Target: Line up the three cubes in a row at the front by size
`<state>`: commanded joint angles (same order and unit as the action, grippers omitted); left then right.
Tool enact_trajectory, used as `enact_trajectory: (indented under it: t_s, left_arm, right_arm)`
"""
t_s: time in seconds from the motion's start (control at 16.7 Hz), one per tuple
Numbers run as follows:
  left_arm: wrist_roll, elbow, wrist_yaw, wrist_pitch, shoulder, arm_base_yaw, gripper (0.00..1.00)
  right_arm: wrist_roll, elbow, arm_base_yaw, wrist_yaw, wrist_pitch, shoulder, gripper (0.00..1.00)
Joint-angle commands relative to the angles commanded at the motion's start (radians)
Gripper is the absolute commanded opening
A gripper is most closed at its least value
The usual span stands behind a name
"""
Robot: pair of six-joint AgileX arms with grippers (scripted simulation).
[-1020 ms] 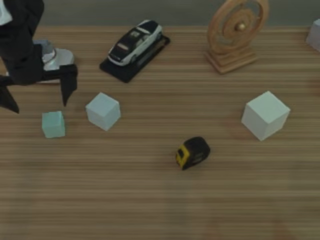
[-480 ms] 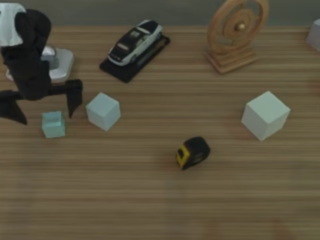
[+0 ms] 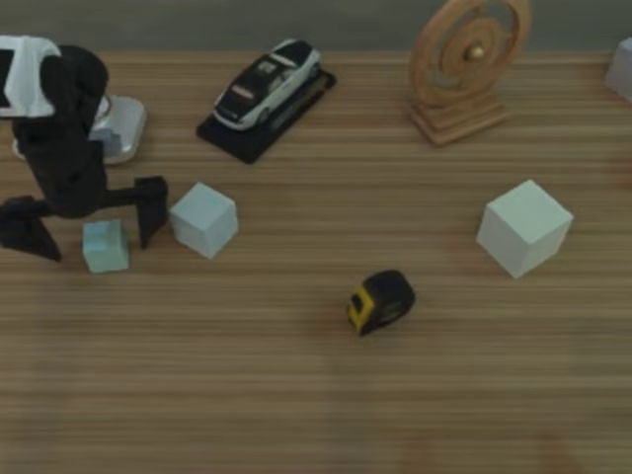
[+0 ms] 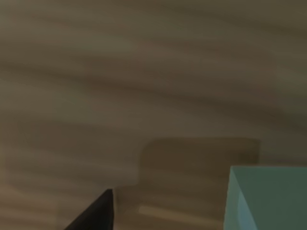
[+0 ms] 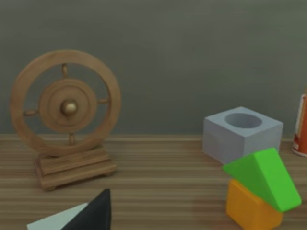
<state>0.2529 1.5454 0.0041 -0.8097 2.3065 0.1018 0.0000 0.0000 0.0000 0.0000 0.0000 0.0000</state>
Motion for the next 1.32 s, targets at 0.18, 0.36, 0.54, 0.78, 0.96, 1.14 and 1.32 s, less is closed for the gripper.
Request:
enact_trajectory:
  t_s: [0.18, 0.36, 0.54, 0.78, 0.96, 1.14, 1.32]
  left_arm:
    - [0.0, 0.0, 0.0, 0.0, 0.0, 0.0, 0.77]
    - [0.0, 0.0, 0.0, 0.0, 0.0, 0.0, 0.55]
    - [0.0, 0.0, 0.0, 0.0, 0.0, 0.0, 0.32]
    - [0.0, 0.0, 0.0, 0.0, 0.0, 0.0, 0.02]
    - [0.0, 0.0, 0.0, 0.0, 0.0, 0.0, 0.0]
    - [0.0, 0.0, 0.0, 0.0, 0.0, 0.0, 0.0]
    - [-0.006, 0.01, -0.008, -0.014, -0.036, -0.003, 0.0]
  right_arm:
    - [0.0, 0.0, 0.0, 0.0, 0.0, 0.0, 1.0]
    - [0.0, 0.0, 0.0, 0.0, 0.0, 0.0, 1.0]
    - [0.0, 0.0, 0.0, 0.0, 0.0, 0.0, 1.0]
    - [0.0, 0.0, 0.0, 0.0, 0.0, 0.0, 1.0]
    - [0.0, 0.0, 0.0, 0.0, 0.0, 0.0, 1.0]
    - [0.0, 0.0, 0.0, 0.0, 0.0, 0.0, 1.0]
    - [0.0, 0.0, 0.0, 0.0, 0.0, 0.0, 1.0]
